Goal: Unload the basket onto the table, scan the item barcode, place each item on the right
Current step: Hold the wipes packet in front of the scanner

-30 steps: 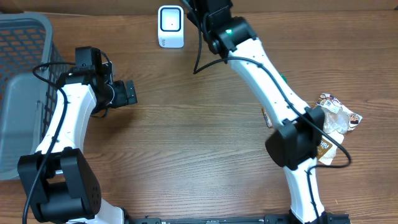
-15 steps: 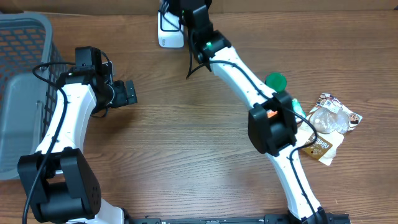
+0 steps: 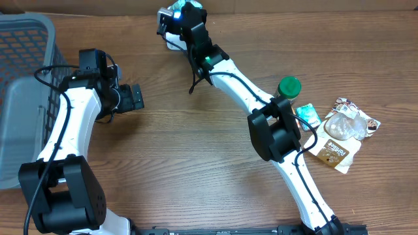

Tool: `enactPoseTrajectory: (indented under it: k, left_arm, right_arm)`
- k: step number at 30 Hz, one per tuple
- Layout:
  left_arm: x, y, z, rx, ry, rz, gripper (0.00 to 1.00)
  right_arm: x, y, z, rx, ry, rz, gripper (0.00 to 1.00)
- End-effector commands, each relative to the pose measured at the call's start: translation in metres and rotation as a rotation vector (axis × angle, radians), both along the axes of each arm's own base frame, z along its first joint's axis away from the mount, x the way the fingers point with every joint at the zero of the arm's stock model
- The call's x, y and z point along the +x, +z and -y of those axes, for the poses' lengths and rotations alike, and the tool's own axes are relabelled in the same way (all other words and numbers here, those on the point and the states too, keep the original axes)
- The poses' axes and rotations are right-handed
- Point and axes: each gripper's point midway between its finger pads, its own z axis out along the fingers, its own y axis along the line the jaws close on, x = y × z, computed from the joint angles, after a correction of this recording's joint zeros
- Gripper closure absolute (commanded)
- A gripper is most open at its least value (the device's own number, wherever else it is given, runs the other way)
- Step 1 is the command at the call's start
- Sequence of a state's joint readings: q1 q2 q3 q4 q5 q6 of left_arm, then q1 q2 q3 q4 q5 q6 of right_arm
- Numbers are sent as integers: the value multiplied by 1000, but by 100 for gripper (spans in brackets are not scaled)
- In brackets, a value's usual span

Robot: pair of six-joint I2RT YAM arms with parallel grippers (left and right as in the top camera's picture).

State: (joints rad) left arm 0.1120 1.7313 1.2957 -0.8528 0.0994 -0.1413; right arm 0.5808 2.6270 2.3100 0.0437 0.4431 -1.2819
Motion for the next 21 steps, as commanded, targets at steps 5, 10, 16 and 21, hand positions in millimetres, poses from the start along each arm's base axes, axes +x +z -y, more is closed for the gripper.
enactPoseTrajectory:
  k: [5,10,16,21]
  left_arm:
    - [-1,-5,0,3,-7,-13,0]
    - [-2,-5,0,3,-7,-13,0]
    - [-1,-5,0,3,-7,-13,1]
    - [-1,-5,0,3,-7,-13,0]
  right_arm:
    - [-5,23,-9,13,11,38,96]
    - [-4,24,-2,-59,-15,52,96]
    - [-7,33,-5,-49,-13,65,96]
    - [-14,78,-3,98,-28,102,96]
